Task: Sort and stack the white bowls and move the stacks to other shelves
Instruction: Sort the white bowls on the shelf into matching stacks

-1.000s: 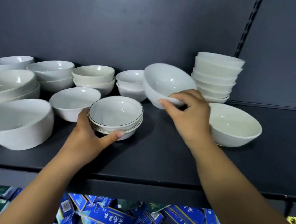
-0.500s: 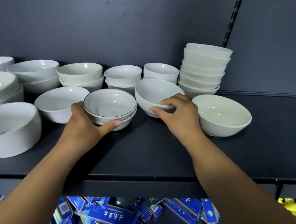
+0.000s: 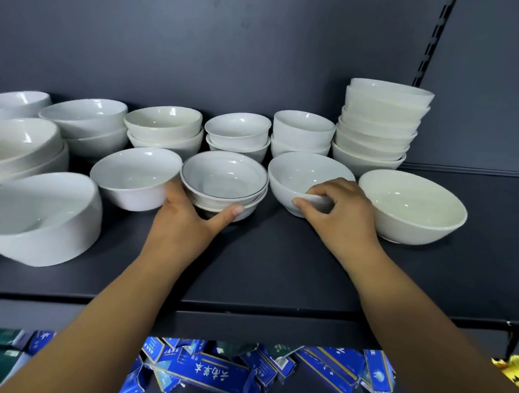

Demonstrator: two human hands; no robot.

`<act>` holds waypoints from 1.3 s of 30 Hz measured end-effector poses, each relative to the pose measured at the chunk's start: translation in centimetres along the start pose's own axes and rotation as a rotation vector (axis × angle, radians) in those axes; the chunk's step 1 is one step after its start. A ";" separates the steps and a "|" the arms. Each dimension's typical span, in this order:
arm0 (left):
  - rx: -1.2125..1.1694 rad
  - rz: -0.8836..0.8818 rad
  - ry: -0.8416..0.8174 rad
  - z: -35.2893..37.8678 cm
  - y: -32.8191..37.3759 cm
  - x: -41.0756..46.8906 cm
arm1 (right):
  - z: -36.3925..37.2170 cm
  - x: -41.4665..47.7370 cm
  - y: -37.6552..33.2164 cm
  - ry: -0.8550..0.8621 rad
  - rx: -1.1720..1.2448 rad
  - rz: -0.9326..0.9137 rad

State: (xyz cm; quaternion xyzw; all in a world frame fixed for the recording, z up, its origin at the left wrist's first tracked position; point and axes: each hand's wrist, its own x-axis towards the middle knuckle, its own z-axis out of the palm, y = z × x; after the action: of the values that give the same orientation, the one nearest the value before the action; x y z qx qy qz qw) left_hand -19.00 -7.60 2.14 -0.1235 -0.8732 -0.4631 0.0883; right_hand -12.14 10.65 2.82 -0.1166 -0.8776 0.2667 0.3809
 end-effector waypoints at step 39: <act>0.027 0.267 0.112 -15.9 -10.4 -5.0 | 10.0 4.5 -17.4 -0.915 -0.420 -0.409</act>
State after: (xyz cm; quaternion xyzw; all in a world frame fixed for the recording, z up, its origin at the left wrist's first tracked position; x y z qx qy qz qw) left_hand -16.72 -27.11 1.49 -0.2114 -0.8490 -0.4414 0.1992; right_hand -22.50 -5.79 9.58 0.1109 -0.9930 0.0295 -0.0275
